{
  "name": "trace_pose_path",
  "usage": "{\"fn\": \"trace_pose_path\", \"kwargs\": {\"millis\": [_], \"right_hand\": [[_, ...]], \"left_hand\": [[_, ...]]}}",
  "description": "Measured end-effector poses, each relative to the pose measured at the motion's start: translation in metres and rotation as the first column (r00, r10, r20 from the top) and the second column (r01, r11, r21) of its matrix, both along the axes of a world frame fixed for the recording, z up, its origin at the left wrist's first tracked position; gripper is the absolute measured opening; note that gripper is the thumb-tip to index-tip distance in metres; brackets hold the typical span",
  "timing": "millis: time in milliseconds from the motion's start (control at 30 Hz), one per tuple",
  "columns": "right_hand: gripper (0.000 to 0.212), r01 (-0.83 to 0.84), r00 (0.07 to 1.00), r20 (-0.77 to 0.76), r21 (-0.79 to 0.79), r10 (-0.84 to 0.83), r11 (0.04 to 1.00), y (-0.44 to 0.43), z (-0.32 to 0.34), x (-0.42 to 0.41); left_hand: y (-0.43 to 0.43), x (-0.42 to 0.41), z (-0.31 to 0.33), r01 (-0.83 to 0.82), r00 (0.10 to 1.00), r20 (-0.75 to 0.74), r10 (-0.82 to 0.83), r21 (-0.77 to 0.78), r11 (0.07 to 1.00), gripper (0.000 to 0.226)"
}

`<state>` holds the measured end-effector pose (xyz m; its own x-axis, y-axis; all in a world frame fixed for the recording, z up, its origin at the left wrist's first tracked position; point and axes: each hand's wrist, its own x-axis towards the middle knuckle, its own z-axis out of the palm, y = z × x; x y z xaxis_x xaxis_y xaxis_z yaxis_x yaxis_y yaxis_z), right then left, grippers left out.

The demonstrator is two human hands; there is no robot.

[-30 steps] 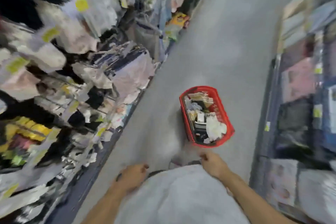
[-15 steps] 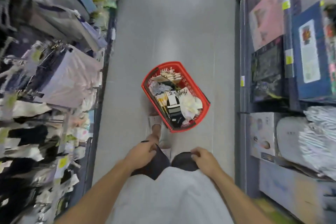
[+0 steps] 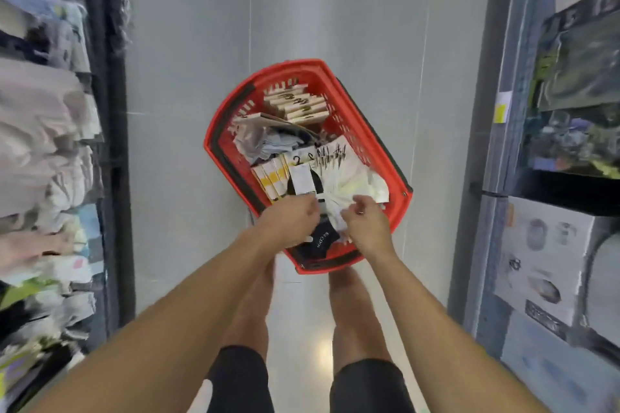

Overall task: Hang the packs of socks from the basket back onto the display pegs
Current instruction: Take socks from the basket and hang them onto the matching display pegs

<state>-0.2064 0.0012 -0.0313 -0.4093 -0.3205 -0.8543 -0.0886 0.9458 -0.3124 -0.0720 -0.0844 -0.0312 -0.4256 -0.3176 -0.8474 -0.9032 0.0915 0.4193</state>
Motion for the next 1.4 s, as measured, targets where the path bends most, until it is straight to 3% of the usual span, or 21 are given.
{"fn": "trace_pose_path", "kwargs": {"millis": [100,233,400,500,633,733,833,933,1067,1200,1300,1400], "right_hand": [[0.056,-0.137,0.988,-0.063,0.053,0.14,0.989,-0.022,-0.076,-0.011],[0.063,-0.305,0.948,-0.067,0.084,0.311,0.949,-0.031,-0.144,-0.014],[0.095,-0.559,0.822,-0.062,0.11,0.567,0.822,-0.02,-0.176,-0.009],[0.103,-0.603,0.794,-0.047,0.07,0.606,0.795,-0.019,-0.185,-0.016],[0.06,-0.382,0.908,0.173,-0.028,0.381,0.924,-0.028,-0.188,-0.04],[0.049,-0.347,0.925,0.158,-0.016,0.345,0.938,-0.031,-0.189,-0.048],[0.074,-0.335,0.933,0.144,0.021,0.329,0.942,-0.036,-0.191,-0.04],[0.109,-0.414,0.91,0.057,0.08,0.411,0.907,-0.038,-0.192,-0.021],[0.138,-0.568,0.806,-0.088,0.159,0.585,0.807,-0.027,-0.192,0.009],[0.142,-0.614,0.746,-0.178,0.19,0.642,0.766,-0.016,-0.193,0.027],[0.136,-0.611,0.751,-0.186,0.171,0.634,0.773,-0.018,-0.192,0.027],[0.126,-0.617,0.757,-0.181,0.117,0.627,0.778,-0.019,-0.191,0.022]], "left_hand": [[-0.004,-0.025,-0.066,-0.21,0.975,0.066,0.21,-0.002,0.978,0.045],[0.008,-0.031,-0.127,-0.573,0.798,0.236,0.555,0.01,0.819,0.084],[0.027,-0.017,-0.164,-0.836,0.53,0.314,0.788,0.034,0.548,0.074],[0.037,-0.007,-0.172,-0.888,0.435,0.323,0.841,-0.003,0.461,0.053],[0.051,0.0,-0.165,-0.912,0.386,0.263,0.884,-0.034,0.409,0.031],[0.068,-0.007,-0.146,-0.901,0.432,0.282,0.856,0.108,0.42,0.034],[0.086,-0.018,-0.125,-0.882,0.472,0.312,0.825,0.164,0.442,0.045],[0.103,-0.02,-0.104,-0.923,0.375,0.261,0.89,0.01,0.386,0.044],[0.111,-0.01,-0.086,-0.9,0.336,0.272,0.902,-0.19,0.393,0.043],[0.11,0.006,-0.088,-0.894,0.357,0.162,0.92,-0.225,0.387,0.047],[0.1,0.009,-0.092,-0.962,0.195,0.087,0.977,-0.175,0.208,0.056],[0.09,0.012,-0.096,-0.975,0.164,0.041,0.986,-0.148,0.169,0.063]]}}
